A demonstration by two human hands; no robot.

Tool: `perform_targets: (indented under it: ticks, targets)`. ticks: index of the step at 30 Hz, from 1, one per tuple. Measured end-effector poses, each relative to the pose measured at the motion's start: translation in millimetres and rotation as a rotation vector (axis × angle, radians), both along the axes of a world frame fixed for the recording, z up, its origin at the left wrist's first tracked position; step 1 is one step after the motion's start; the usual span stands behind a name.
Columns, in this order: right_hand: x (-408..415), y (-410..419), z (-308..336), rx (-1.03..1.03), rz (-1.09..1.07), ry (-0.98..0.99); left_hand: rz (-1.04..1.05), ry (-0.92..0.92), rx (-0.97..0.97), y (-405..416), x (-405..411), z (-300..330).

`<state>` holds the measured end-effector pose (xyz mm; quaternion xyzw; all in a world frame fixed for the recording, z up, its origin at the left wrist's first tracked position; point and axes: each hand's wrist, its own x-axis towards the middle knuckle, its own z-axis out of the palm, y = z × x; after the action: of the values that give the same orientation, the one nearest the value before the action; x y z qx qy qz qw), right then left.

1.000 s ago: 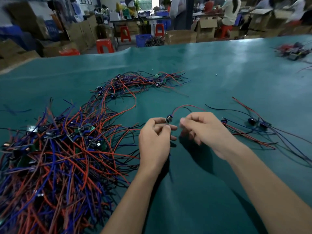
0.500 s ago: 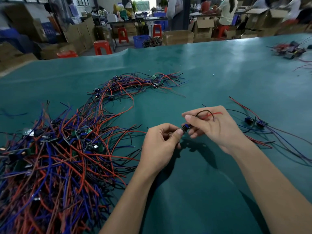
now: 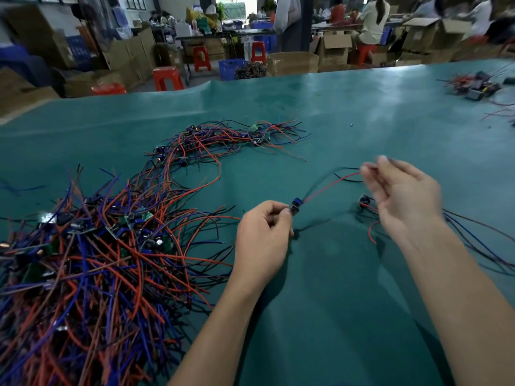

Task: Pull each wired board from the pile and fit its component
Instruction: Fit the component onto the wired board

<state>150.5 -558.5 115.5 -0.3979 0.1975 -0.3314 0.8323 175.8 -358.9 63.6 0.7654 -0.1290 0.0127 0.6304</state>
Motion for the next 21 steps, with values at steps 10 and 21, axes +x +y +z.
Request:
perform_targets:
  ticks: [10, 21]
  targets:
    - [0, 67, -18, -0.666, 0.582, 0.237, 0.072, 0.002, -0.166, 1, 1, 3]
    - [5, 68, 36, -0.733, 0.012, -0.085, -0.124, -0.072, 0.099, -1, -10, 12]
